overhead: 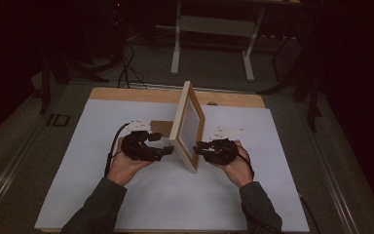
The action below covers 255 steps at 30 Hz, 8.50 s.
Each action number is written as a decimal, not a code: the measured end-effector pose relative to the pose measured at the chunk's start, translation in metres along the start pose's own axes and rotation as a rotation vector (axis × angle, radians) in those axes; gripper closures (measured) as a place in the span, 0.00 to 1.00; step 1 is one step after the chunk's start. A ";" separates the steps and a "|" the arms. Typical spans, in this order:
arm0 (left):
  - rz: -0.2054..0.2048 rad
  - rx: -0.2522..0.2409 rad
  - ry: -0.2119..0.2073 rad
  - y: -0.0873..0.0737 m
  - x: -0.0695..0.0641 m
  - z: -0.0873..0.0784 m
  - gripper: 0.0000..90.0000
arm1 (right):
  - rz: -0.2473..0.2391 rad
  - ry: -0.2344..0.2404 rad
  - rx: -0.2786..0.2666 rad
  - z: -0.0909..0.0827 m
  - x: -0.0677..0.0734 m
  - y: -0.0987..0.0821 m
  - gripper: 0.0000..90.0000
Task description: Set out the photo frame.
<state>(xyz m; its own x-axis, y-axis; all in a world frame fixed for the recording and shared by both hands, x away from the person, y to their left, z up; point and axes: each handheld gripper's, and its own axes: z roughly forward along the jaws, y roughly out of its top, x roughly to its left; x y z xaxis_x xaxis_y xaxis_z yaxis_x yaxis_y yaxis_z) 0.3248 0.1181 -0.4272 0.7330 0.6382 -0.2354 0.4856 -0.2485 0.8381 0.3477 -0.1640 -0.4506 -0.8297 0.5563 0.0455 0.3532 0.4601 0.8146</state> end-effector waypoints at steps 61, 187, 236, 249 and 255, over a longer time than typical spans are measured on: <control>-0.181 -0.114 0.159 0.012 -0.009 0.026 0.71 | 0.060 -0.007 -0.039 -0.007 -0.011 -0.013 0.72; 0.016 -0.025 -0.012 -0.010 0.031 -0.029 0.77 | 0.112 0.028 -0.081 0.008 -0.103 0.038 0.34; 0.010 -0.092 0.003 -0.004 0.057 -0.013 0.75 | 0.210 -0.066 -0.111 -0.027 -0.097 0.016 0.69; -0.006 -0.102 -0.014 -0.001 0.065 -0.005 0.73 | 0.242 -0.110 -0.099 -0.036 -0.088 0.011 0.69; -0.029 -0.107 -0.032 -0.001 0.072 -0.002 0.72 | 0.265 -0.132 -0.089 -0.038 -0.080 0.009 0.69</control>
<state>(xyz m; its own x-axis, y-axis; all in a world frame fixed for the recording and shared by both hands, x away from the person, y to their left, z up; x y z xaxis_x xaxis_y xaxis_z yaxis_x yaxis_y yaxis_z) 0.3760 0.1654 -0.4435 0.7353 0.6199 -0.2741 0.4541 -0.1503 0.8782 0.4006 -0.2310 -0.4249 -0.6485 0.7365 0.1922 0.5053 0.2278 0.8324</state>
